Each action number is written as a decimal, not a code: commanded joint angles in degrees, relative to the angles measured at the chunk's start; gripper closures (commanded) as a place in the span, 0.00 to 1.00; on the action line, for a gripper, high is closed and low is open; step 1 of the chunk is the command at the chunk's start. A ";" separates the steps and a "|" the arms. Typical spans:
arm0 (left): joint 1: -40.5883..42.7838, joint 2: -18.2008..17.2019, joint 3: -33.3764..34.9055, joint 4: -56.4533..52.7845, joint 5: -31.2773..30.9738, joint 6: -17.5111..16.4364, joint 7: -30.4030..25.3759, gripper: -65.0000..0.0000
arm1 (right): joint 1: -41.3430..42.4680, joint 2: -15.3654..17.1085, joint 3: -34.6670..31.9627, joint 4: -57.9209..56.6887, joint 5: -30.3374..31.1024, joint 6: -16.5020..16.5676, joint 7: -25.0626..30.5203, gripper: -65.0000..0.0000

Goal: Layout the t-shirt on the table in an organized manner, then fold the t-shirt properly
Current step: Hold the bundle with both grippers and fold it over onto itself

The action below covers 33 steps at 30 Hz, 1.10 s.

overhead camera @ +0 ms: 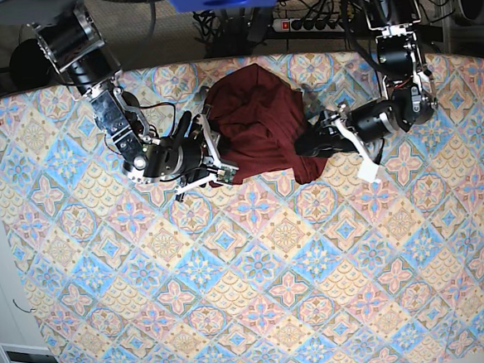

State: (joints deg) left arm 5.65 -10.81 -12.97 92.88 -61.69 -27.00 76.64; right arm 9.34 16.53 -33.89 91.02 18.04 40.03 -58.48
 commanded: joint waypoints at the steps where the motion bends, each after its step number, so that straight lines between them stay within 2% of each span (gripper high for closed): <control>1: -1.74 0.48 1.06 0.79 -1.30 -0.29 -0.91 0.53 | 0.90 0.48 0.26 0.71 -0.50 -0.03 -0.55 0.69; 6: -3.94 4.35 4.14 -1.41 0.99 -0.12 -0.91 0.52 | 0.90 0.48 0.26 0.71 -0.50 -0.03 -0.55 0.69; 11: -4.90 4.26 10.38 -6.24 6.97 -0.12 -0.82 0.53 | 0.90 0.48 0.26 0.71 -0.50 -0.03 -0.55 0.69; 16: -3.23 -2.42 13.28 -5.80 8.46 -0.12 0.85 0.54 | 0.90 0.48 0.26 0.71 -0.50 -0.03 -0.55 0.69; 24: 0.46 -14.82 13.28 0.17 8.64 -0.12 0.85 0.78 | 0.90 0.21 0.26 0.19 -0.50 -0.03 -0.47 0.69; 27: 0.55 -17.02 13.19 0.17 8.46 -0.12 0.77 0.79 | 0.99 0.21 0.26 0.19 -0.50 -0.03 -0.47 0.69; 29: 0.55 -17.02 11.79 0.44 8.02 -0.38 0.77 0.79 | 1.07 0.21 0.26 0.19 -0.50 -0.03 -0.47 0.69; 33: 2.75 -16.66 6.77 4.48 1.43 -0.56 0.77 0.79 | 1.07 0.21 0.26 0.27 -0.50 -0.03 -0.47 0.69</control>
State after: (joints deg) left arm 8.82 -26.72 -5.65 96.07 -59.22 -27.27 78.06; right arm 9.50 16.36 -33.89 90.74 18.04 40.03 -58.46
